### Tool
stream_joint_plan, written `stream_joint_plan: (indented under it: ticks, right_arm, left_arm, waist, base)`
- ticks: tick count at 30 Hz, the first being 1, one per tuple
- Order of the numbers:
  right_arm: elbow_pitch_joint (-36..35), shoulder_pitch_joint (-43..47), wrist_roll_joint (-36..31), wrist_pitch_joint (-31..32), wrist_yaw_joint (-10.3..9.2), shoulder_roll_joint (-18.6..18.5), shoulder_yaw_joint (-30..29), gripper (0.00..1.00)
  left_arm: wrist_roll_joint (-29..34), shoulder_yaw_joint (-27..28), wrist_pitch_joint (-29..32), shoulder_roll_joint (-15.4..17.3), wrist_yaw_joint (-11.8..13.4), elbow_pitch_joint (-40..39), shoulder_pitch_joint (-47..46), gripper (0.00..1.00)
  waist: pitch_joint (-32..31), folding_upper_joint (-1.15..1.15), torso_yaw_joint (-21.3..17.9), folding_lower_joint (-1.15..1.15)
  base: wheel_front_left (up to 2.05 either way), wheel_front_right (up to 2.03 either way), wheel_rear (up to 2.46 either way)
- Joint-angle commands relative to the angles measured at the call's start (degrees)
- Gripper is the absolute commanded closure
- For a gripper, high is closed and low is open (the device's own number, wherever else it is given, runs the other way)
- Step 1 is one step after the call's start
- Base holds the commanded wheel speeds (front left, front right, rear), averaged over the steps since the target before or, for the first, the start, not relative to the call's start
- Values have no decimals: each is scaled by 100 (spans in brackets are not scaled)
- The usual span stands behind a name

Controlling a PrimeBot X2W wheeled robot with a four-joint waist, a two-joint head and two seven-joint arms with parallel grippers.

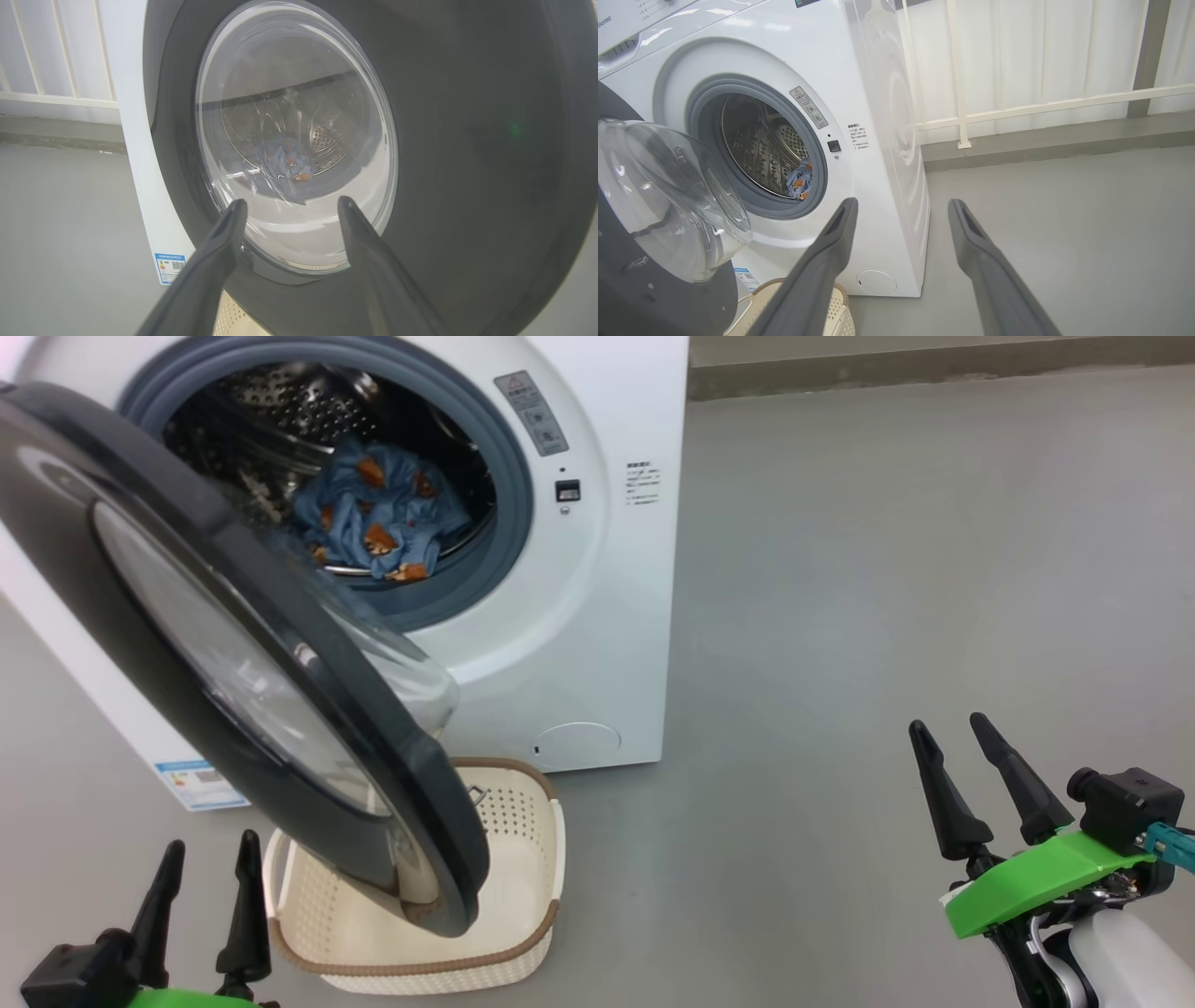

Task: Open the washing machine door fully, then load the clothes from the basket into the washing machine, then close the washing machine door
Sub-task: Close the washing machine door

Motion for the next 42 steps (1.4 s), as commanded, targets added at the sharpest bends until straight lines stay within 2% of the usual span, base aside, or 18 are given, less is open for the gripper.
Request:
stream_joint_plan:
  ticks: [1, 2, 4, 5, 6, 17, 28, 33, 42]
  right_arm:
    - [-147, 18, -12, -52, 26, -122, 94, 0]
    - [-174, 4, -11, -52, 26, -129, 92, 0]
    - [-235, -30, -2, -52, 26, -139, 110, 56]
    - [-260, -46, 9, -52, 26, -139, 125, 73]
    - [-276, -66, 21, -52, 26, -140, 154, 98]
    - [-679, -689, 455, -52, 26, -54, 470, 100]
    - [-1073, -1355, 947, -52, 26, 61, 1142, 100]
    - [-1397, -1529, 934, -52, 26, 206, 1343, 100]
    - [-1762, -1543, 955, -52, 26, 334, 1985, 100]
  left_arm:
    - [-31, 175, 4, 118, 57, -182, -103, 0]
    - [-32, 167, 12, 119, 62, -187, -107, 0]
    - [-34, 154, 26, 120, 77, -201, -114, 0]
    - [-34, 150, 32, 121, 87, -209, -117, 0]
    - [-37, 147, 37, 120, 97, -219, -117, 0]
    - [-88, 77, 86, 78, 142, -287, -135, 0]
    - [-131, -116, 124, -22, 103, -328, -235, 0]
    - [-147, -210, 118, -62, 82, -263, -216, 0]
    - [-155, -335, 122, -92, 59, -173, -280, 0]
  waist:
    - [23, 0, 79, 0]
    - [32, 0, 116, 0]
    - [48, 0, 198, 0]
    - [55, 0, 245, 0]
    - [62, 0, 294, 0]
    - [187, 0, 917, 0]
    - [144, 0, 1794, 0]
    - [66, 0, 2182, 0]
    - [-54, 0, 2587, 0]
  base:
    - [0, 0, 0]
    - [0, 0, 0]
    - [0, 0, 0]
    - [0, 0, 0]
    - [0, 0, 0]
    - [0, 0, 0]
    - [0, 0, 0]
    - [0, 0, 0]
    - [0, 0, 0]
